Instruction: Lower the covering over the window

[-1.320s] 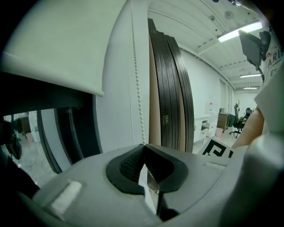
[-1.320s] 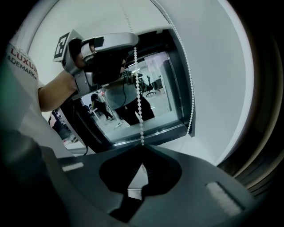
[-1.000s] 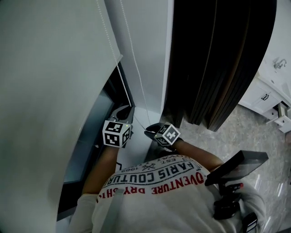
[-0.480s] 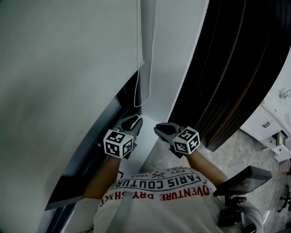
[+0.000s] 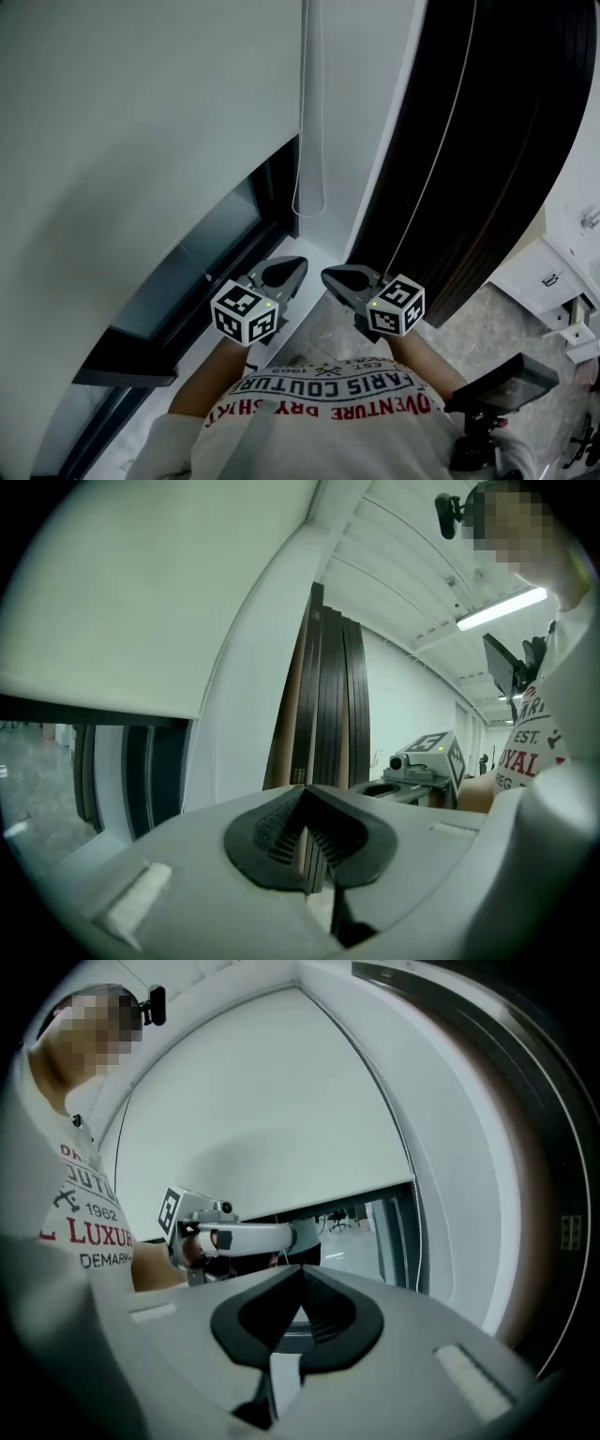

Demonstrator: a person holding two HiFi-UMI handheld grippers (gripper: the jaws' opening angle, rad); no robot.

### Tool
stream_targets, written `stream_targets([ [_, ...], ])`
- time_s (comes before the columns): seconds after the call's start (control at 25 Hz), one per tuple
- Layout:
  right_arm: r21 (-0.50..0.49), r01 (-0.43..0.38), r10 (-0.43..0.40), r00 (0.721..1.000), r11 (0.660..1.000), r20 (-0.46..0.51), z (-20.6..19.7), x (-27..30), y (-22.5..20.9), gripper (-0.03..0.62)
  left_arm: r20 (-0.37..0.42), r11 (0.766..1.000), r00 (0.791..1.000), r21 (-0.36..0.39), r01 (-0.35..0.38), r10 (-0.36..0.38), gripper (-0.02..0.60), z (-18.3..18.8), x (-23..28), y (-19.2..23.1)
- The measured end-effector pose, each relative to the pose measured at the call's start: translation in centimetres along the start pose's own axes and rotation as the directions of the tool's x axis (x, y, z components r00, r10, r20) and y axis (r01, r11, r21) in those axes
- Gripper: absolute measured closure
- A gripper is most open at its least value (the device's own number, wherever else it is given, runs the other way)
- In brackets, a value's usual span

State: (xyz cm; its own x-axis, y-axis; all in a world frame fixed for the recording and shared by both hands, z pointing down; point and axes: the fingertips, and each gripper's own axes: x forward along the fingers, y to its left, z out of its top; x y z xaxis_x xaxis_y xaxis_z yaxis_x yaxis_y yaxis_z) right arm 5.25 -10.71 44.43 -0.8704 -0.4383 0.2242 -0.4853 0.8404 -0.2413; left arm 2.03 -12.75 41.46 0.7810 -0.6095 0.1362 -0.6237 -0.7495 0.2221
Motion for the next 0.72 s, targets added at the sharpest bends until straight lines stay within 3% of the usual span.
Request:
stream_targets([
  [0.4, -0.047, -0.013, 0.015, 0.999, 0.999, 0.042, -1.5, -9.5, 8.9, 0.589, 0.020, 0.997, 0.999, 0.060, -0.043, 0.042, 0.578, -1.5, -5.2, -12.8],
  [0.72, -0.012, -0.008, 0.008, 1.000, 1.000, 0.003, -3.3, -10.3, 8.9, 0.589, -0.014, 0.999, 0.999, 0.033, -0.038, 0.038, 0.578, -3.5, -5.1, -13.9],
])
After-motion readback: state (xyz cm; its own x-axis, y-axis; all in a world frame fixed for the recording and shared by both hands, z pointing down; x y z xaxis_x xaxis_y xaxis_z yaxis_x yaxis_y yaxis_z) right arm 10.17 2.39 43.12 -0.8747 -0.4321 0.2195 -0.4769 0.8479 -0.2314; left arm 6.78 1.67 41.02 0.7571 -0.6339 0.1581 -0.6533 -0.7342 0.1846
